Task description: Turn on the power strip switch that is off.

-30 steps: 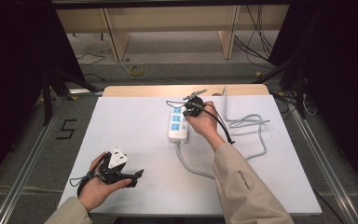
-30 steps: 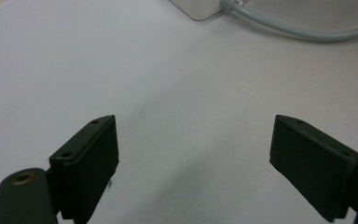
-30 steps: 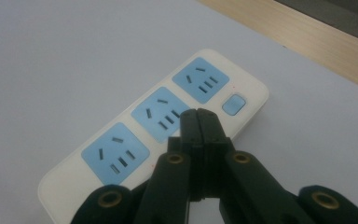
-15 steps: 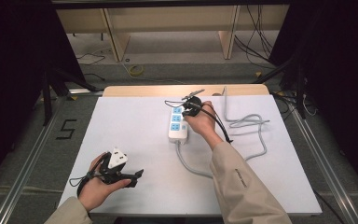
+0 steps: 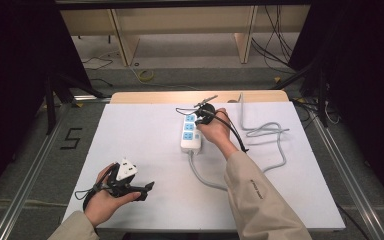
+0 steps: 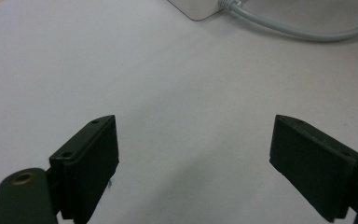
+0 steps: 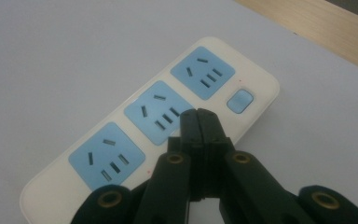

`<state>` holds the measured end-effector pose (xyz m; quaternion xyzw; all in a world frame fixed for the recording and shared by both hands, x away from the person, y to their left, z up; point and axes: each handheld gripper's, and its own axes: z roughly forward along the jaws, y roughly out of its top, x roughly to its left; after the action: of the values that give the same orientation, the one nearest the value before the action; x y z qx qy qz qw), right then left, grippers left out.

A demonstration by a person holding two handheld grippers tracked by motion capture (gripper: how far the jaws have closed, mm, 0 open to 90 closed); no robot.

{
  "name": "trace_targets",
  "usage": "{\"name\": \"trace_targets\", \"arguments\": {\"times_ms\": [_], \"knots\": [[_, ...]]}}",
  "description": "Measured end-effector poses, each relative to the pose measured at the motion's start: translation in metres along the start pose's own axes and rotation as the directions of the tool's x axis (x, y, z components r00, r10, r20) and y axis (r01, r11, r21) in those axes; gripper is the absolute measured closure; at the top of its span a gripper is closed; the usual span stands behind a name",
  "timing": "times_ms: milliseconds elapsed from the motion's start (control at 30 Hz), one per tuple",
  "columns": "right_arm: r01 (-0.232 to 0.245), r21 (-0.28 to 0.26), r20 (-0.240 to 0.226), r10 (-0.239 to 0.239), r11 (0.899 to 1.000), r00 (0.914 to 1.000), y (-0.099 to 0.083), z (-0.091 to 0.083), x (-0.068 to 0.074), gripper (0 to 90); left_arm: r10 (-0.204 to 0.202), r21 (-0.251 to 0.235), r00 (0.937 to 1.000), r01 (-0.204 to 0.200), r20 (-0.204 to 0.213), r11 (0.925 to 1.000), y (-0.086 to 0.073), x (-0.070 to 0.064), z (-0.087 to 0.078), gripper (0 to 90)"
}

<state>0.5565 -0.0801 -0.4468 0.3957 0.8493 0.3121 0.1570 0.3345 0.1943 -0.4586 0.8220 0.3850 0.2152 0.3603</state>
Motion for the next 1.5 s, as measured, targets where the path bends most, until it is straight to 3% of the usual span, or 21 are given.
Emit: {"name": "trace_targets", "arguments": {"times_ms": [433,1500], "knots": [[0.02,0.027,0.009,-0.02,0.999,0.9998,0.0014,0.0039,0.0017,90.0,0.001,-0.001,1.0,-0.001,0.001,1.0,0.0003,-0.0002,0.0005,15.1],[0.006,0.068,0.048,-0.01,0.998,0.9988,0.0044,0.0077,0.0069,90.0,0.001,0.008,1.0,-0.001,0.001,1.0,0.0003,-0.0005,0.001,15.1]]}}
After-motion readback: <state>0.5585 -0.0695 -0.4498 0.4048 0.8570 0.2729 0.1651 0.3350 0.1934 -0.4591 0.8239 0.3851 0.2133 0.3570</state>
